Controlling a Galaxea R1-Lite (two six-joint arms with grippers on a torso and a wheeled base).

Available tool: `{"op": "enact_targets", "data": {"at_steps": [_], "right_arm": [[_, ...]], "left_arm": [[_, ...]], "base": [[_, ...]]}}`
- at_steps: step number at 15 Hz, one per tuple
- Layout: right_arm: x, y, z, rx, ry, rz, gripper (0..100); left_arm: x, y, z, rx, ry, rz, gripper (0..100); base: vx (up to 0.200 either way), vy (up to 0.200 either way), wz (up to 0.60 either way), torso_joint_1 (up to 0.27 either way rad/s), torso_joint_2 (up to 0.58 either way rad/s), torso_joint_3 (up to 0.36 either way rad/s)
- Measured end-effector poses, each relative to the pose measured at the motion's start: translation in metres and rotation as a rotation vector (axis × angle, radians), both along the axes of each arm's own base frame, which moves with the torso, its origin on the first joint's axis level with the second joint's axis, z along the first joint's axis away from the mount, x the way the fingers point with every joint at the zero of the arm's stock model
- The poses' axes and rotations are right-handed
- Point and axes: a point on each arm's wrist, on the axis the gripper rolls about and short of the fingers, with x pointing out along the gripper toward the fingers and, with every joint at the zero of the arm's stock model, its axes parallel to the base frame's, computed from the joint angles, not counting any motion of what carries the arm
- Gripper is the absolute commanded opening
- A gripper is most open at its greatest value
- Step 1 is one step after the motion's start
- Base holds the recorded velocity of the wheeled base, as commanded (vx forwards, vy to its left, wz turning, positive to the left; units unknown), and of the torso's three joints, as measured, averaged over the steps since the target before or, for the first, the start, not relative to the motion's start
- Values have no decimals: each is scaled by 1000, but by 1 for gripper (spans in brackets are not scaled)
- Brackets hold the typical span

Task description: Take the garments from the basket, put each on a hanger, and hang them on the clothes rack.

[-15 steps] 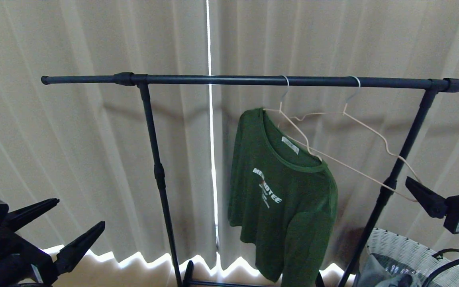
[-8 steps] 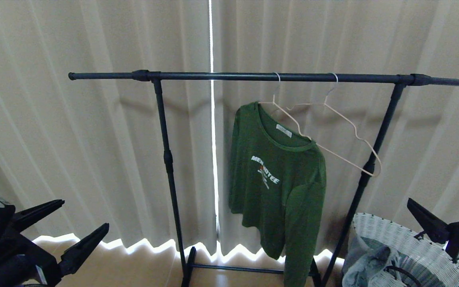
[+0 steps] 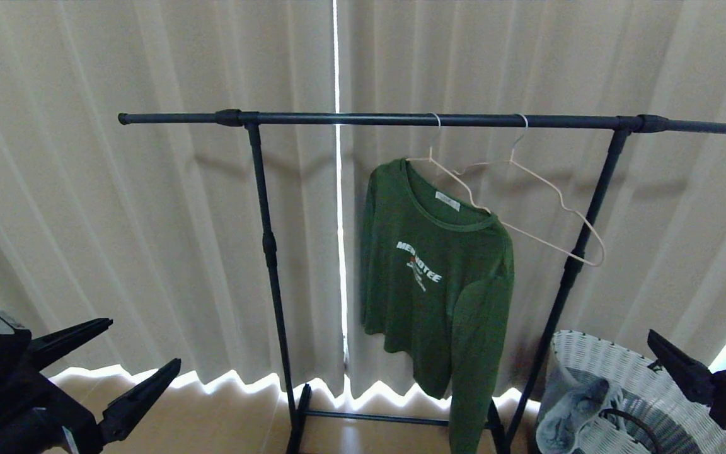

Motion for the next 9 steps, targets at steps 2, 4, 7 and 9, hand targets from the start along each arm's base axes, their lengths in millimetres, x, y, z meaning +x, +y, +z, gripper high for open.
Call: {"op": "enact_targets", "data": {"at_steps": [2,4,7,9], "right_arm": [[0,0,0,-2,1,-1,100],[0,0,0,-5,1,-1,100],[0,0,-1,-9,5,-1,100],[0,0,-1,-9,5,-2,100]], "left_arm": [[0,0,0,0,-2,0,100],[0,0,1,0,-3,-1,100],[0,0,0,1,2,-2,100],[0,0,-1,-1,4,-1,100]], "base": [[0,0,0,0,0,0],[0,0,0,-40,109,57],[0,0,0,-168,406,229],[0,0,0,-195,461,271]]}}
